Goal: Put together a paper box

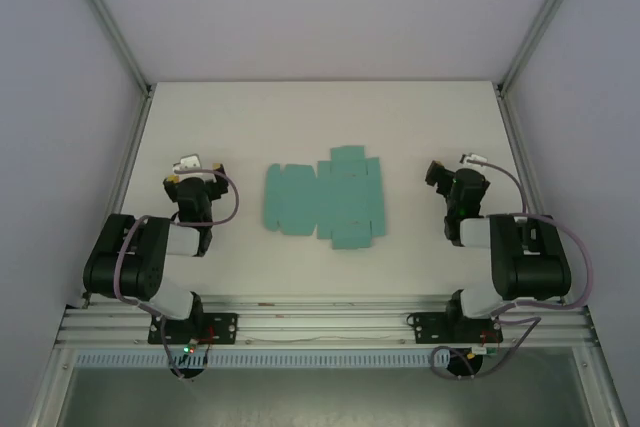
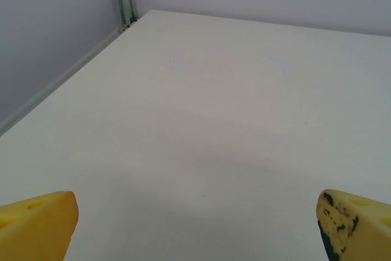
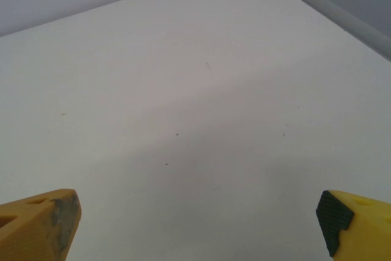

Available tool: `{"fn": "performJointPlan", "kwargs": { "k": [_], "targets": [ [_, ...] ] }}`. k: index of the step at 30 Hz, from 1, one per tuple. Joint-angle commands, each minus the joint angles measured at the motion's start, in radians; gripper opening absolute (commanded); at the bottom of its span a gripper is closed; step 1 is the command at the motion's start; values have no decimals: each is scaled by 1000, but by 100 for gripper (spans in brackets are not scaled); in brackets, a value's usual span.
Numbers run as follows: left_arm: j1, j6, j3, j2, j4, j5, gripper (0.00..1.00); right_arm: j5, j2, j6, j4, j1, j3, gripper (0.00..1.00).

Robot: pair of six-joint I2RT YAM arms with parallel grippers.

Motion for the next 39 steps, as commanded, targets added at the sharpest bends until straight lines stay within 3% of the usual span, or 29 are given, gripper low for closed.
{"fn": "performJointPlan", "kwargs": {
  "k": [1,19,26,30,34,39],
  "targets": [
    [8,4,9,-10,13,10,100,7,-6,-1,15,1,10,100],
    [8,1,13,-27,13,-8,100,29,-17,10,12,-3,12,100],
    [7,-30,142,-236,-380,3,100,42,-163,17,-242,1,93,100],
    [4,-139,169,-377,-550,126,100,46,-247,39,-469,25,175,100],
    [-28,-286,220,-425,-736,212,100,52,-302,131,-650,124,236,100],
    [-145,-372,239,-364,-812,270,100,-93,-222,310,-805,282,332,74]
  ]
}}
